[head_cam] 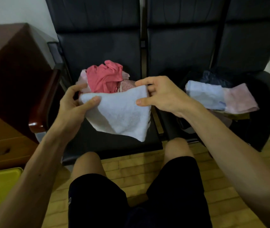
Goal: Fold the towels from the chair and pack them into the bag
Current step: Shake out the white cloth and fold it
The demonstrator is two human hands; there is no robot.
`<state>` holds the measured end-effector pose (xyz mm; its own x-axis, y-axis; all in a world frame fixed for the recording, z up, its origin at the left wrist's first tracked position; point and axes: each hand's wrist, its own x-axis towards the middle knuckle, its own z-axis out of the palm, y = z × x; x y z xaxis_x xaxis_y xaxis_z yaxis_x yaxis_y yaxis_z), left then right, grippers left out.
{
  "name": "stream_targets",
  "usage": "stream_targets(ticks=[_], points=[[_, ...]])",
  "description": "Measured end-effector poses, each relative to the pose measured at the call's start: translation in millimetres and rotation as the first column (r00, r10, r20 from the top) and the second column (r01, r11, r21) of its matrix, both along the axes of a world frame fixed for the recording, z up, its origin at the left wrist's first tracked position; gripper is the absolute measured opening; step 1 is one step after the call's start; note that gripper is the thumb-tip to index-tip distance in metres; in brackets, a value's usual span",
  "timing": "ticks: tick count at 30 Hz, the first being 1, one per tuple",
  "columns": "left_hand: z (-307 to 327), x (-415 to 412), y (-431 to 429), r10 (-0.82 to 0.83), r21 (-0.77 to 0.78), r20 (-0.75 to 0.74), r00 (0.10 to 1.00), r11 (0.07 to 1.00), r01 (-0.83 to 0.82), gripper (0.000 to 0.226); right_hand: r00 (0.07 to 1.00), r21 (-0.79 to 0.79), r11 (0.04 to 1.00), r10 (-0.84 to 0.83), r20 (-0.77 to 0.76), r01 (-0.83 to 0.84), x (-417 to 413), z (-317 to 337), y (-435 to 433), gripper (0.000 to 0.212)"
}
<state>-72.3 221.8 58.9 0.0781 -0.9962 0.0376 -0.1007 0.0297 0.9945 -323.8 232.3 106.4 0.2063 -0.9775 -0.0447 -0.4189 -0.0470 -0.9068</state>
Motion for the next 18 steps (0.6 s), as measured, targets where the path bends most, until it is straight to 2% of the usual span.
stream_targets(ticks=[3, 6, 10, 15, 18], points=[[9.0, 5.3, 1.8, -0.115, -0.034, 0.102, 0.988, 0.992, 0.119, 0.051, 0.997, -0.111, 0.994, -0.023, -0.073, 0.015, -2.4, 8.5, 4.1, 0.049], [12.4, 7.4, 0.6, -0.119, -0.08, 0.181, 0.976, 0.988, 0.135, 0.058, 0.983, -0.218, 0.975, -0.07, -0.171, 0.031, -3.6, 12.8, 6.5, 0.045], [12.5, 4.7, -2.1, -0.045, -0.153, 0.328, 0.944, 0.983, 0.1, 0.067, 0.957, -0.322, 0.945, -0.145, -0.251, 0.058, -3.8, 10.9, 8.4, 0.037], [5.0, -0.8, -3.5, 0.055, -0.242, 0.513, 0.857, 0.967, 0.082, 0.038, 0.901, -0.39, 0.918, -0.23, -0.367, 0.075, -7.6, 0.7, 11.2, 0.028], [2.0, -5.8, -2.0, 0.118, -0.285, 0.555, 0.823, 0.957, 0.055, 0.035, 0.865, -0.414, 0.907, -0.267, -0.425, 0.076, -12.6, -5.2, 12.3, 0.019]])
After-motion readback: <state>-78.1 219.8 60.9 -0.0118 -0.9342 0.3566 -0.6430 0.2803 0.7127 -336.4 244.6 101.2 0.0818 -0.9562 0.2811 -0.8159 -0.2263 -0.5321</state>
